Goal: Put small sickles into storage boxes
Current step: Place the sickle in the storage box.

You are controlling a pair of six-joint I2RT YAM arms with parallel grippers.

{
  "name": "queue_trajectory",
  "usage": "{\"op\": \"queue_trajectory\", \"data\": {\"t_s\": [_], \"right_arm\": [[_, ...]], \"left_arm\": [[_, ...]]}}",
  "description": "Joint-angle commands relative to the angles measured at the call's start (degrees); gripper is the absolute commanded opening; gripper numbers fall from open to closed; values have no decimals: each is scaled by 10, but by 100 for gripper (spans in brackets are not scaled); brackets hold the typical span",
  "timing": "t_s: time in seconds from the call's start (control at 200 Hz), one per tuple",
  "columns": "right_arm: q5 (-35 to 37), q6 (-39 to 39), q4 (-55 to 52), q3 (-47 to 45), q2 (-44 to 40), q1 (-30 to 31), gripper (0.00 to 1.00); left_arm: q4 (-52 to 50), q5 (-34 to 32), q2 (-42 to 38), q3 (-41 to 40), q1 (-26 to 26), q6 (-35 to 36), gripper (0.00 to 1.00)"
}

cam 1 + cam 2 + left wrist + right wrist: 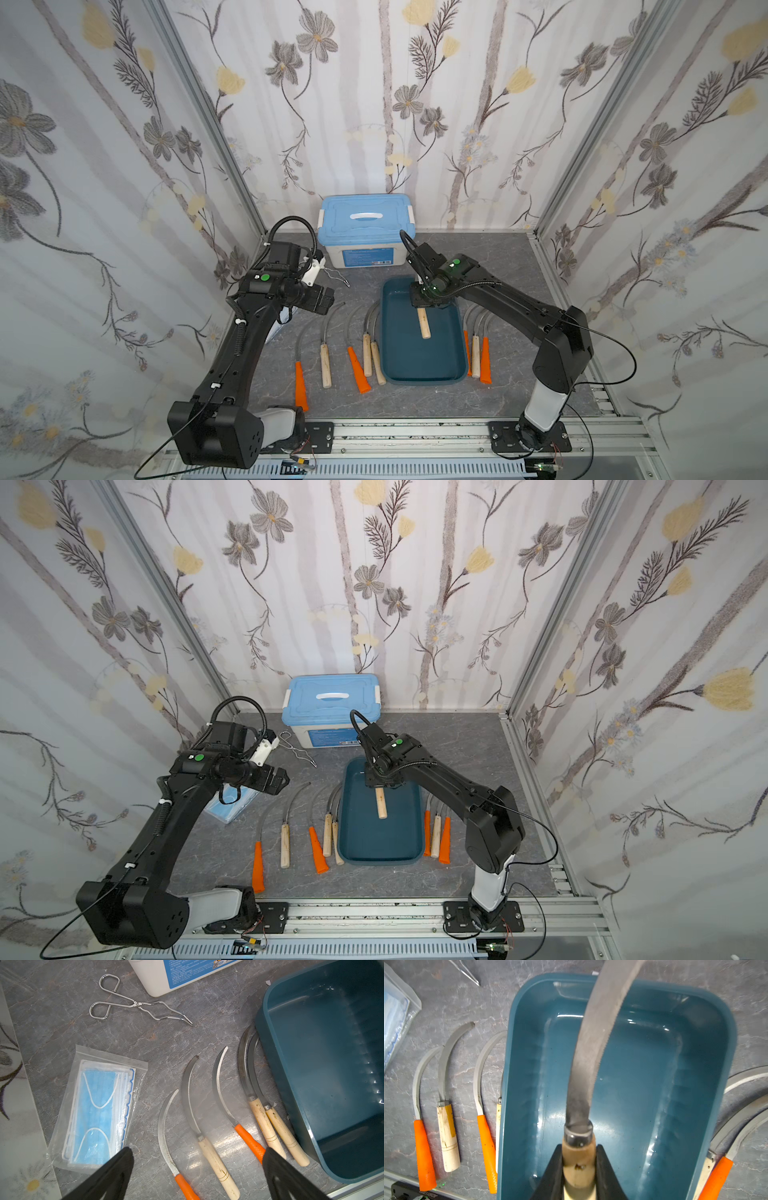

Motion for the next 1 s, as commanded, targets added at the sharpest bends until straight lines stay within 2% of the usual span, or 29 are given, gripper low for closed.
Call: {"op": "queue_trajectory", "data": {"t_s": [0.0, 0.425, 0.994], "right_arm": [[-14, -1, 0, 4, 14, 22, 11], [-100, 17, 18, -8, 62, 56, 11], [-141, 60, 42, -15, 121, 62, 11]], "left_arm": [[-3, -1, -2, 1, 0, 14, 100], [-3, -1, -24, -4, 0, 21, 100], [7, 6, -34, -8, 0, 27, 100]]}}
